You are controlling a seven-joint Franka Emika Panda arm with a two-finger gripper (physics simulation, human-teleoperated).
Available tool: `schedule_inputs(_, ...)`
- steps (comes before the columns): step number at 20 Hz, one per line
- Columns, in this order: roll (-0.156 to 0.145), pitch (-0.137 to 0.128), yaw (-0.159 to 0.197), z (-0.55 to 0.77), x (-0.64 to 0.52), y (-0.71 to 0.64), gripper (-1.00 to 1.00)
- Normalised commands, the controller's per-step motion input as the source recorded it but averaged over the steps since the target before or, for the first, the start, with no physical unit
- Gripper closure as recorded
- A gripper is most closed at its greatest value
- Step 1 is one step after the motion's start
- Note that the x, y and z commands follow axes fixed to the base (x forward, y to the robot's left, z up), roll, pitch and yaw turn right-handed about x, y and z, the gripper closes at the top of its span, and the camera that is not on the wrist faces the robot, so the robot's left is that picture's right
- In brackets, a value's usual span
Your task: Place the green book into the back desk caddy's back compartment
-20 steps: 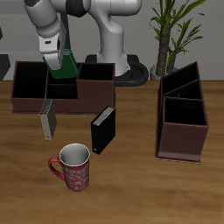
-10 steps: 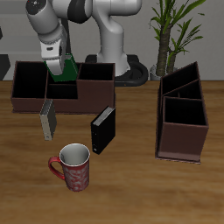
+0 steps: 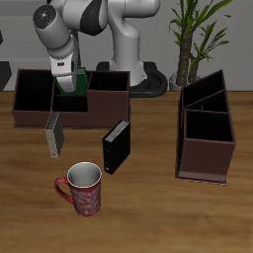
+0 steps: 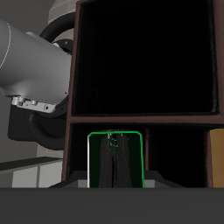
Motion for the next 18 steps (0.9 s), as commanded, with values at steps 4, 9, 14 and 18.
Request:
schedule_inputs(4,0.002,0.024,0.019,-0.09,0.03,0.06,1.00)
schedule_inputs(9,0.010,0.029,0.008,-0.11,0.00,0.02,1.00)
schedule_inputs(14,0.012,0.024,0.005,-0.07,-0.03,0.01,1.00)
schedule_inputs(18,-0.010,0.028,-0.031,-0.07,0.02,0.05,1.00)
